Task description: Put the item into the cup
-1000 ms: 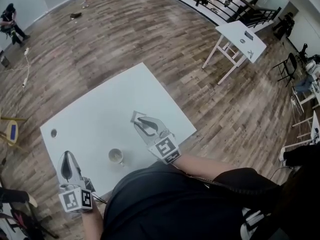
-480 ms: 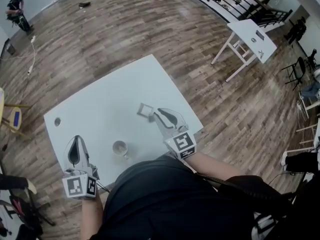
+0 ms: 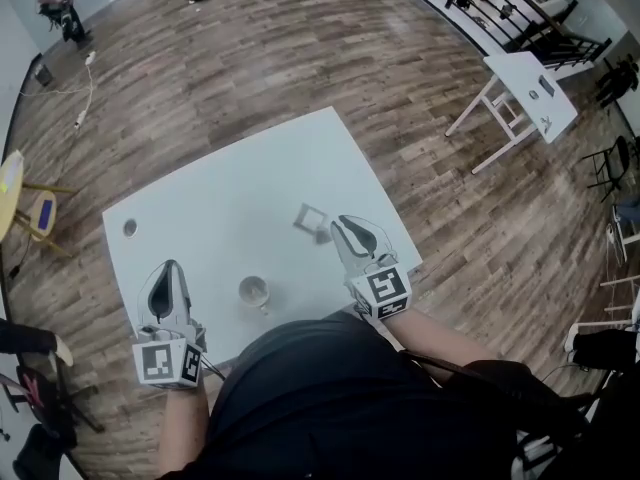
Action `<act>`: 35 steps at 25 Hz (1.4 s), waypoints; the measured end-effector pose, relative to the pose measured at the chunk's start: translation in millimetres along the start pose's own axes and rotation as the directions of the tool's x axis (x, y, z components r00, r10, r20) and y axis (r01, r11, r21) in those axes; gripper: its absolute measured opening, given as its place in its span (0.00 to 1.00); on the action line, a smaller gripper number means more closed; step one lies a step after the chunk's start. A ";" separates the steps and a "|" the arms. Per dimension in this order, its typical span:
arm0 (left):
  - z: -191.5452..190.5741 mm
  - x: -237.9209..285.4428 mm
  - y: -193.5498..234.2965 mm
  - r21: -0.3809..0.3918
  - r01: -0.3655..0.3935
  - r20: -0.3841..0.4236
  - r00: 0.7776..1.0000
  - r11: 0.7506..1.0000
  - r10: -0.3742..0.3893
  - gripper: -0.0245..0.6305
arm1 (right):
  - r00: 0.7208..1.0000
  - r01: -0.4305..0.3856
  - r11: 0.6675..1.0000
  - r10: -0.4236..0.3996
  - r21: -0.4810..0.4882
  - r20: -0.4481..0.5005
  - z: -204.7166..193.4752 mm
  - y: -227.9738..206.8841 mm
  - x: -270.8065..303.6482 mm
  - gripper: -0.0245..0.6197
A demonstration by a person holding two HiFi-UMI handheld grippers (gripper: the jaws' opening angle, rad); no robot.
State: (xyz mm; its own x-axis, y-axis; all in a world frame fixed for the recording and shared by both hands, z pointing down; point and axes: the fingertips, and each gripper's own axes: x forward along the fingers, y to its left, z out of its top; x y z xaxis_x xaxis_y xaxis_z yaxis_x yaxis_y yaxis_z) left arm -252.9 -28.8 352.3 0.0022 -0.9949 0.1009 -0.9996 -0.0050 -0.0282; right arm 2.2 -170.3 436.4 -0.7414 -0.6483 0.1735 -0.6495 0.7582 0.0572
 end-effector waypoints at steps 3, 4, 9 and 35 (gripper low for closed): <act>0.9 -0.1 3.1 0.004 -0.002 -0.004 1.000 1.000 0.002 0.04 | 1.000 0.004 1.000 -0.004 0.000 -0.004 -0.3 -0.8 1.5 0.13; 0.9 -0.2 5.1 0.004 -0.003 -0.005 1.000 1.000 0.003 0.04 | 1.000 0.007 1.000 -0.007 -0.001 -0.004 -0.5 -1.0 2.4 0.12; -2.2 -3.7 17.2 -0.010 -0.015 -0.011 1.000 1.000 0.015 0.04 | 1.000 0.010 1.000 -0.010 0.000 0.002 0.1 3.4 9.8 0.10; -22.0 -10.9 30.5 -0.052 -0.024 -0.025 0.999 0.998 0.023 0.04 | 1.000 0.009 1.000 -0.009 -0.010 0.004 -1.2 13.2 12.7 0.04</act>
State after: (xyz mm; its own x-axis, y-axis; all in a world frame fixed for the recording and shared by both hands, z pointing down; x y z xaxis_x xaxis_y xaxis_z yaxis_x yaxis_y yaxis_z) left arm -284.1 -16.0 372.3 -0.0217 -0.9920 0.1247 -0.9995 0.0246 0.0214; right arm -15.6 -168.4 440.5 -0.7362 -0.6555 0.1686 -0.6545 0.7529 0.0691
